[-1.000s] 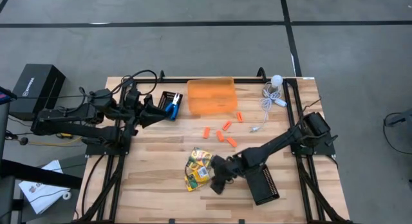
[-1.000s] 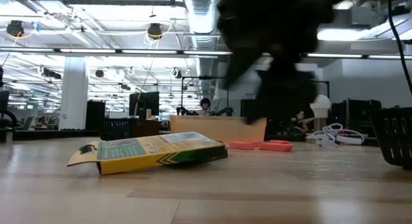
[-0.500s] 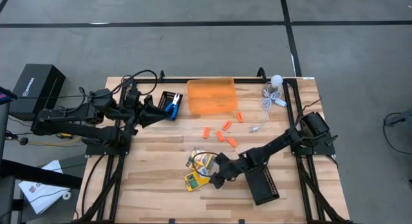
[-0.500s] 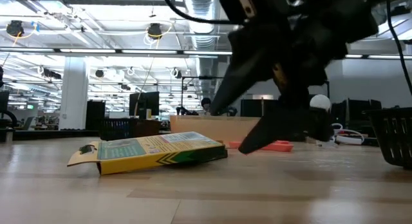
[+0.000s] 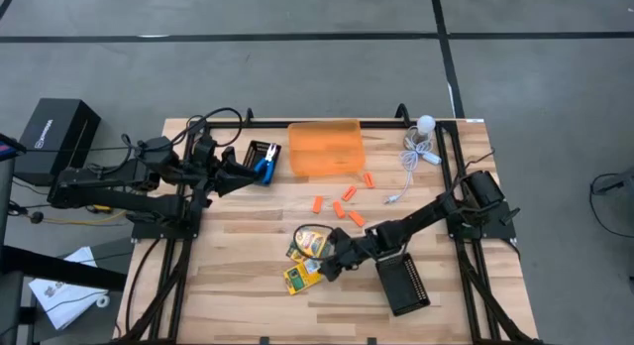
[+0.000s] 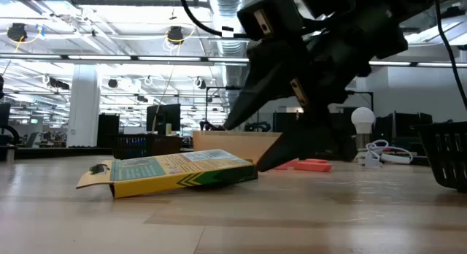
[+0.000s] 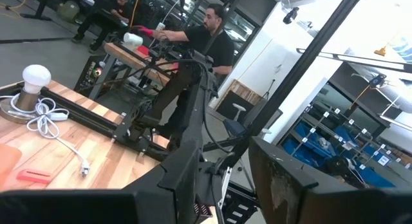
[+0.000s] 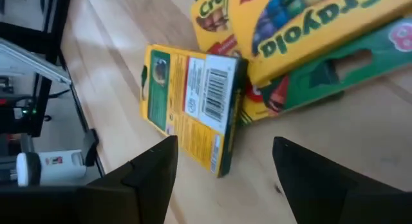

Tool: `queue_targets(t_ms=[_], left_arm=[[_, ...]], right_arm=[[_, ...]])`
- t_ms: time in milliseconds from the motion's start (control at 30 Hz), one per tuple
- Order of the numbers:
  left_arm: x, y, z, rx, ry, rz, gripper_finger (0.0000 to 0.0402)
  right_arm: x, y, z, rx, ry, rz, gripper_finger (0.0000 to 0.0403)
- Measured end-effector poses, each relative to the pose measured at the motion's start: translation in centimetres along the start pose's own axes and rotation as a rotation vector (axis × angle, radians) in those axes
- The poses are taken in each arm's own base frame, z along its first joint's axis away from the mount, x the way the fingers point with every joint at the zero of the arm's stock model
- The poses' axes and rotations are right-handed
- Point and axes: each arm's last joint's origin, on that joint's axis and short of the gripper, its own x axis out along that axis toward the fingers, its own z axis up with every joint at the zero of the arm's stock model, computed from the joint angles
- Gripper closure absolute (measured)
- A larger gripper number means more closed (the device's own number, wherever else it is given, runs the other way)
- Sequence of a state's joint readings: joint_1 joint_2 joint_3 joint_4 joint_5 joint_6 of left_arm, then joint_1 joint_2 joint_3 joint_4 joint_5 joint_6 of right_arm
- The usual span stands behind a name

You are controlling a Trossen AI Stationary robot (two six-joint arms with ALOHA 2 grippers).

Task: Pick & Place School Supplies
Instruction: Put the yellow crayon box into the orange bin

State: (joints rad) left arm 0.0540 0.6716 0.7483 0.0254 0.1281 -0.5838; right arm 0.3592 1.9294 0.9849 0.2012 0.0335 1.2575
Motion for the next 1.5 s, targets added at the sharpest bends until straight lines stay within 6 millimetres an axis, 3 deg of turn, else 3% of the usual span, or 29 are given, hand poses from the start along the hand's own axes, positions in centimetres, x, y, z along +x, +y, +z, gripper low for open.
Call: queue_targets(t_ms=[533,933,1033,1167,1367,1500], left_arm=[[-0.1,-0.1,0.0,0.001,0.009,-0.016,0.0270],[-0.1,-0.1,0.0,0.002,0.022,-0.035,0.0270],[-0.1,-0.1,0.0,0.002,0.022,-0.035,0.0270],[-0.1,-0.1,0.0,0.003,0.021,-0.037,0.0270],[-0.3,-0.2,0.1,0.005,0.013,-0.042,0.0270],[-0.7,-0.4,0.3,0.008,-0.007,-0.053,0.0270]], right_arm=[[2.1,-0.8,1.6,0.059,-0.020,0.081,0.0159],[5.7,1.9,2.6,0.027,0.038,0.173,0.0164],[6.0,2.2,3.2,0.015,0.040,0.154,0.0210],[5.9,2.0,4.2,-0.024,0.019,0.152,0.0368],[5.2,2.6,6.8,-0.023,-0.038,0.271,0.0399],[2.7,4.9,9.2,-0.079,-0.103,0.352,0.0401]])
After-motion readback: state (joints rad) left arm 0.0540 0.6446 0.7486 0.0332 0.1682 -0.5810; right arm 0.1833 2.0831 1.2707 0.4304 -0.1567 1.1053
